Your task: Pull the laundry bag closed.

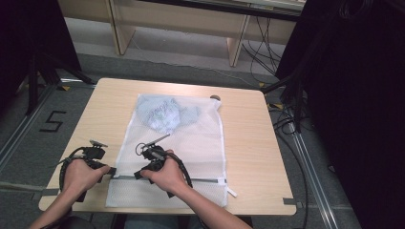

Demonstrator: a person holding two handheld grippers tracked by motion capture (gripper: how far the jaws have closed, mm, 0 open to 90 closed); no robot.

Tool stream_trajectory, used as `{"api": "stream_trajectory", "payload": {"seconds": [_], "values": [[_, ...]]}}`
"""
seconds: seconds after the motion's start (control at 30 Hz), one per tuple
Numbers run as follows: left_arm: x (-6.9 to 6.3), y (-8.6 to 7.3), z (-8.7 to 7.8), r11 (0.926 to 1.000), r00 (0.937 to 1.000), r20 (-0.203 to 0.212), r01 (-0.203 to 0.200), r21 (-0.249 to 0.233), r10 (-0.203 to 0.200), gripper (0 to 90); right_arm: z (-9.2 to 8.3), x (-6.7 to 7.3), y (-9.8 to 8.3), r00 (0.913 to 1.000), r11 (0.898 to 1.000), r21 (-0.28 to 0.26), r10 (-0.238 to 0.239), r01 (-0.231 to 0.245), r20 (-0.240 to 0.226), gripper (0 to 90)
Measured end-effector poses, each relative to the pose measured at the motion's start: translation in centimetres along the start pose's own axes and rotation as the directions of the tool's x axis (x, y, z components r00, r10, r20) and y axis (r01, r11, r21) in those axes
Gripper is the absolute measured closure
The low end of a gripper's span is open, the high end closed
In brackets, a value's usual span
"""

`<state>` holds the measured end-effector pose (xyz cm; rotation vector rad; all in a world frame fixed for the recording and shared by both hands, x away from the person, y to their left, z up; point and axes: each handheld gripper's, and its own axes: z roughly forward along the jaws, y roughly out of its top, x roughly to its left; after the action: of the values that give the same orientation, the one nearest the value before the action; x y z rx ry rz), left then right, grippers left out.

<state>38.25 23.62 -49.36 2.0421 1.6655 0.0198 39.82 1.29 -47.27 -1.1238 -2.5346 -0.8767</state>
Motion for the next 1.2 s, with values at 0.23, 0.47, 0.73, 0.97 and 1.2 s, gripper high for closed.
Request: {"api": "stream_trajectory", "payload": {"seconds": [0.23, 0.47, 0.73, 0.97, 1.2], "values": [[0.1, 0.0, 0.0, 1.0000, 0.9999, 0.008, 0.008, 0.002, -0.008, 89.6, 1.7, 1.2, 1.4, 0.9995, 1.000, 0.013, 0.011, -0.010, -0.029, 73.7], [0.2, 0.0, 0.0, 0.9999, 0.9999, 0.011, 0.013, 0.003, -0.013, 89.6, 3.4, 1.7, 2.0, 0.9996, 1.000, 0.018, -0.004, 0.005, -0.029, 73.8], [0.2, 0.0, 0.0, 0.9999, 0.9998, 0.014, 0.016, 0.002, -0.016, 89.6, 4.4, 2.3, 2.8, 0.9995, 1.000, 0.016, -0.023, 0.023, -0.022, 73.7], [0.3, 0.0, 0.0, 0.9998, 0.9996, 0.020, 0.019, 0.005, -0.019, 89.5, 4.6, 2.5, 3.2, 0.9997, 1.000, 0.022, 0.013, -0.012, -0.021, 74.7], [0.3, 0.0, 0.0, 0.9997, 0.9995, 0.022, 0.023, 0.004, -0.023, 89.6, 5.3, 2.2, 3.2, 0.9998, 1.000, 0.015, -0.005, 0.005, -0.021, 76.6]]}}
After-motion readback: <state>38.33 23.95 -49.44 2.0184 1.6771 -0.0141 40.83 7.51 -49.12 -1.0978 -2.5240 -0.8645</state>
